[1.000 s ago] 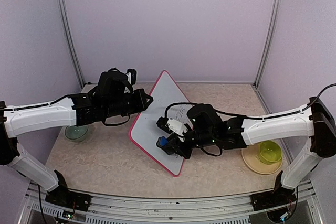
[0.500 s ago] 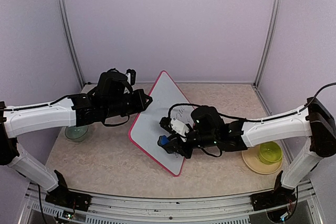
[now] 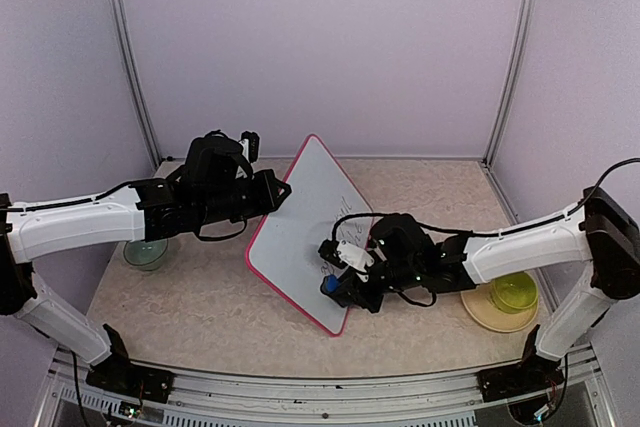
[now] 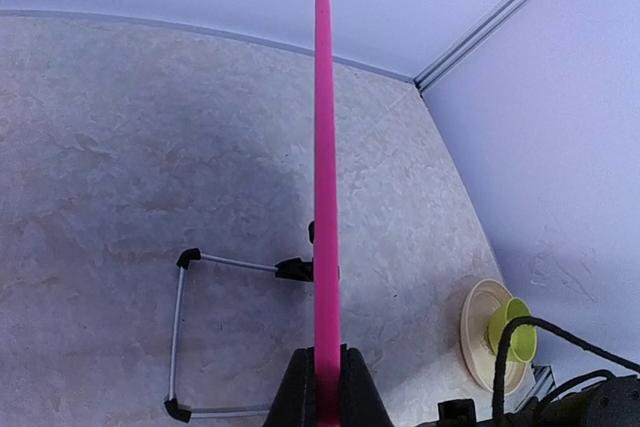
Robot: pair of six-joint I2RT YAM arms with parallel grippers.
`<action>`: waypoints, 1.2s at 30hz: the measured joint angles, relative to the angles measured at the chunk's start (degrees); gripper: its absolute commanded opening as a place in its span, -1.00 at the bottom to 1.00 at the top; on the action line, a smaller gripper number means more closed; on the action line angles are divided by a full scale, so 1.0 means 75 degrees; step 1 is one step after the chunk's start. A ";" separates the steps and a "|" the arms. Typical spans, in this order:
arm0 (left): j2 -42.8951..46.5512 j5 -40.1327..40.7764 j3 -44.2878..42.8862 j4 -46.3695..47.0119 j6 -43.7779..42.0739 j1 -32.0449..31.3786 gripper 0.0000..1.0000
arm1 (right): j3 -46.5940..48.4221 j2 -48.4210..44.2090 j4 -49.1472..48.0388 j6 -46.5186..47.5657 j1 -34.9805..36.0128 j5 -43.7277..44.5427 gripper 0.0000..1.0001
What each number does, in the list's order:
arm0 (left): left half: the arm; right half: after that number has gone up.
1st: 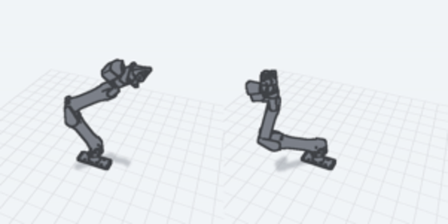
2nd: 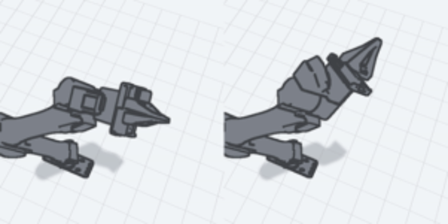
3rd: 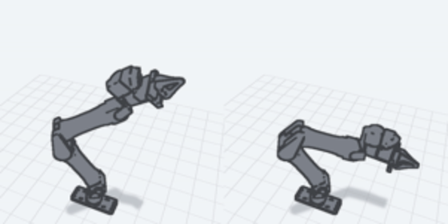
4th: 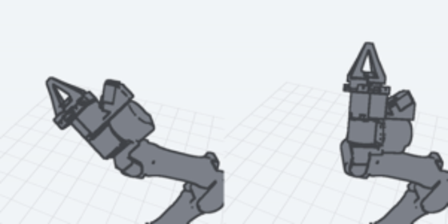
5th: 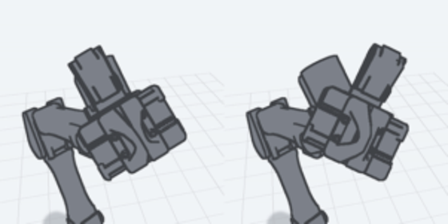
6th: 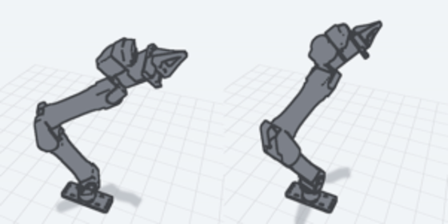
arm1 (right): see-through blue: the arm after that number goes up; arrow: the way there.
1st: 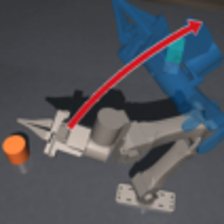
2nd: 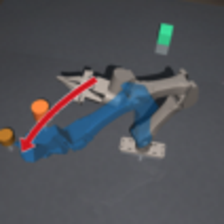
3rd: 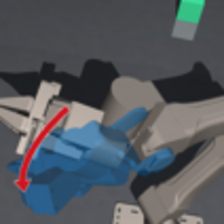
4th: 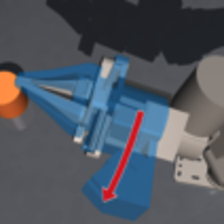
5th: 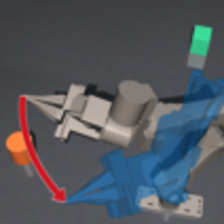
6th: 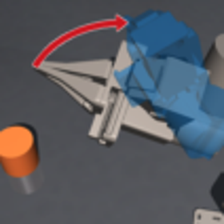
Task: Erase the whiteboard
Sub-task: Erase the whiteboard at the center of the board.
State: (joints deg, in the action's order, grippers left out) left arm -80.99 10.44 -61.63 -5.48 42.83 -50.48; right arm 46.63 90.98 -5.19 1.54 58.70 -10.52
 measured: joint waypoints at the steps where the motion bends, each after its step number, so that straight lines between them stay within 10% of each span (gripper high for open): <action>1: 0.0000 -0.0003 0.0000 0.0003 0.0000 0.0000 -1.00 | 0.0122 0.0015 0.0198 0.0017 0.0000 0.0000 -1.00; 14: 0.0006 0.0017 0.0017 0.0023 0.0050 0.0000 -1.00 | 0.2057 0.0315 0.1148 0.0361 -0.0023 0.0035 -1.00; 36: 0.0064 -0.0035 0.0152 0.0169 0.0052 0.0026 -1.00 | -0.0050 0.0041 -0.0184 -0.0082 -0.0245 0.0085 -1.00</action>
State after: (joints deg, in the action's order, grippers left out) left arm -80.51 10.17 -60.49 -4.21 43.22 -50.28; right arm 46.26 91.29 -6.57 0.93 56.86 -9.89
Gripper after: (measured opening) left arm 0.049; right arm 0.220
